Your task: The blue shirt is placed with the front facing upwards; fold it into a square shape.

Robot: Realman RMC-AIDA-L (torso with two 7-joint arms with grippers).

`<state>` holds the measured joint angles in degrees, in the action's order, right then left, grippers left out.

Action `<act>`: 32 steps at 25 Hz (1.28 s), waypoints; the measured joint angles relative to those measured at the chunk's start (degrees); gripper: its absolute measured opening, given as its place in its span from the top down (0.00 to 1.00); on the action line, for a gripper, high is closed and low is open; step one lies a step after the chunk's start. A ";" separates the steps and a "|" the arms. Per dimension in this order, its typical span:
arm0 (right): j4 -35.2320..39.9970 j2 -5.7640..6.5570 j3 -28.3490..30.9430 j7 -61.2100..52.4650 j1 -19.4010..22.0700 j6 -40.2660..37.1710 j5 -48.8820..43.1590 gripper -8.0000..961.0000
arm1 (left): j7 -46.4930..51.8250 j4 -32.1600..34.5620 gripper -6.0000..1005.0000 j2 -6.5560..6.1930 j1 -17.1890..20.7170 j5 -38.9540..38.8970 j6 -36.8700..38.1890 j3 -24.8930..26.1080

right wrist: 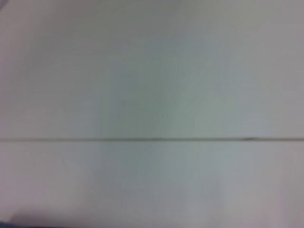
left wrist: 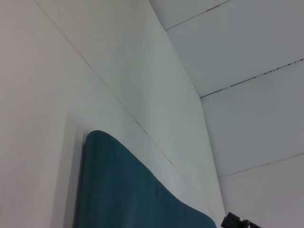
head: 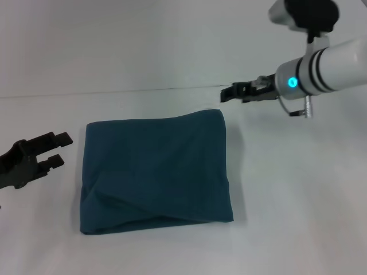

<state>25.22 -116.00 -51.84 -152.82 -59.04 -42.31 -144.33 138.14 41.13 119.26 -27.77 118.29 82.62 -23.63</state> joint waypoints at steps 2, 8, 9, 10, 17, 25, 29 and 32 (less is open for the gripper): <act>0.54 0.65 0.23 -0.93 0.23 -1.31 -0.45 0.40 | 0.01 0.00 0.28 0.00 0.00 0.00 0.00 0.04; 5.50 1.45 0.96 0.46 1.88 -13.39 2.44 0.36 | -0.02 0.00 0.28 0.00 0.00 0.00 0.00 0.08; 6.26 1.46 1.00 1.26 2.33 -15.80 4.23 0.36 | -0.02 0.00 0.28 0.00 0.00 0.00 0.00 0.08; 6.77 1.47 1.09 2.06 2.85 -17.50 6.23 0.36 | -0.02 0.00 0.28 0.00 0.03 0.00 0.00 0.08; 4.21 -0.24 1.14 6.44 5.23 -17.10 16.70 0.37 | -0.05 0.00 0.28 0.15 0.30 0.00 0.00 0.08; -1.77 -3.38 0.55 7.78 3.58 -6.08 16.45 0.37 | -0.08 0.00 0.28 0.20 0.60 0.01 -0.19 0.08; -4.95 -3.43 -1.90 7.17 1.98 -2.91 15.29 0.38 | -0.08 0.00 0.28 0.18 0.70 0.01 -0.42 0.08; -2.85 -3.33 -2.01 6.96 2.28 -4.45 15.66 0.38 | -0.13 0.00 0.28 0.18 0.66 0.01 -0.50 0.08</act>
<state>22.36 -119.33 -53.85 -145.85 -56.76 -46.76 -128.67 138.01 41.13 119.44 -27.11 118.30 82.12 -23.55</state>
